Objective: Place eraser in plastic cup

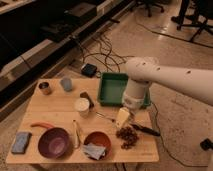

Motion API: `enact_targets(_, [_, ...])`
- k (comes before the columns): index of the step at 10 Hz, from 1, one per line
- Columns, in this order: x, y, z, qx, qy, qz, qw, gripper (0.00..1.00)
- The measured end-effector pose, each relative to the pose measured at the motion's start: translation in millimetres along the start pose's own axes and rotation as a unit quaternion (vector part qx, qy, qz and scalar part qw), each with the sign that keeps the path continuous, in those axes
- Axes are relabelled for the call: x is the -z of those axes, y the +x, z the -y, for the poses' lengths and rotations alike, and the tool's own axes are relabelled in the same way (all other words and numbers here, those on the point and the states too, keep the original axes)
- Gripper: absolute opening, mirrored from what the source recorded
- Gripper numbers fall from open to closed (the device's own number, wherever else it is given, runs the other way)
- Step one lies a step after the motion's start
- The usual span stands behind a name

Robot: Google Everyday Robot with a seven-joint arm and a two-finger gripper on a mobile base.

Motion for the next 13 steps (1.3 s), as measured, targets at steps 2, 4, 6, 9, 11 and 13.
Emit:
enact_targets(2, [11,-9,1,0.012,0.040,0.004,0.9991,0.80])
enact_targets(4, [37,-33,6,0.029,0.099,0.026,0.9943,0.80])
enact_targets(6, [52,-61,19,0.056,0.117,0.053,0.9901,0.80])
enact_targets(9, [66,-78,55,0.102,0.156,0.130,0.9739,0.80])
enact_targets(11, [72,-94,71,0.109,0.179,0.160,0.9647,0.80])
enact_targets(13, [76,-126,79,0.104,0.178,0.181,0.9615,0.80])
